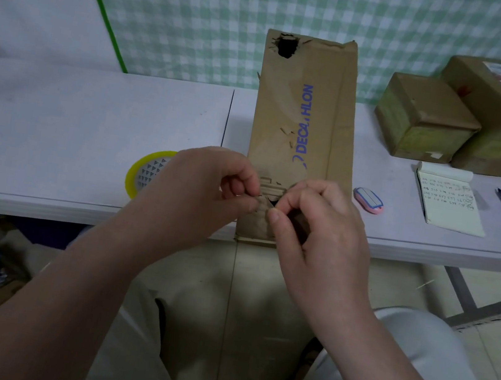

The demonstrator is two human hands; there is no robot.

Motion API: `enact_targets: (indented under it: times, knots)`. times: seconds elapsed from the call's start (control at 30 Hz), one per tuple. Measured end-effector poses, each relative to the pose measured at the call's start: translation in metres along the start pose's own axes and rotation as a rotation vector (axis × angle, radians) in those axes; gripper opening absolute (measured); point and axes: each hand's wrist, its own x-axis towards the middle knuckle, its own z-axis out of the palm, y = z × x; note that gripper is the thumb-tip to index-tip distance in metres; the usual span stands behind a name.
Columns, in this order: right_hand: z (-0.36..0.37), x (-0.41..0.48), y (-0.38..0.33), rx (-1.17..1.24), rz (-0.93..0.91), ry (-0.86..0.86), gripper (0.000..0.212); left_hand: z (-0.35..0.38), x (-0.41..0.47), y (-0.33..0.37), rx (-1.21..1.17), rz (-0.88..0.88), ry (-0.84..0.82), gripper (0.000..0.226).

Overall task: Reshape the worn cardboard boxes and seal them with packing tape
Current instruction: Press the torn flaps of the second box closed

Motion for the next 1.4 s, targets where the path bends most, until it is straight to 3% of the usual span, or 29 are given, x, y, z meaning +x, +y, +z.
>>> enact_targets:
  times: [0.33, 0.5, 0.73, 0.97, 1.07, 1.2, 1.4]
  knots:
    - [-0.003, 0.004, -0.005, 0.087, 0.014, -0.047, 0.011, 0.000, -0.010, 0.000, -0.027, -0.159, 0.094, 0.014]
    - [-0.004, 0.003, -0.009, 0.100, 0.024, -0.066, 0.009, 0.003, -0.014, 0.000, -0.055, -0.135, 0.118, 0.024]
    - [-0.001, 0.000, -0.008, 0.109, 0.023, -0.047, 0.024, 0.006, -0.013, -0.009, -0.106, -0.038, 0.115, 0.033]
    - [0.000, 0.000, -0.013, 0.067, 0.030, -0.021, 0.026, 0.007, -0.012, -0.013, -0.120, 0.009, 0.128, 0.034]
    - [0.001, 0.003, -0.014, 0.066, 0.053, -0.009, 0.030, 0.008, -0.011, -0.015, -0.136, 0.057, 0.134, 0.024]
    - [0.002, 0.006, -0.013, 0.067, 0.078, -0.005, 0.027, 0.009, -0.010, -0.017, -0.114, 0.094, 0.124, 0.019]
    - [0.002, 0.007, -0.014, 0.060, 0.073, -0.003, 0.020, 0.008, -0.010, -0.019, -0.103, 0.082, 0.085, 0.035]
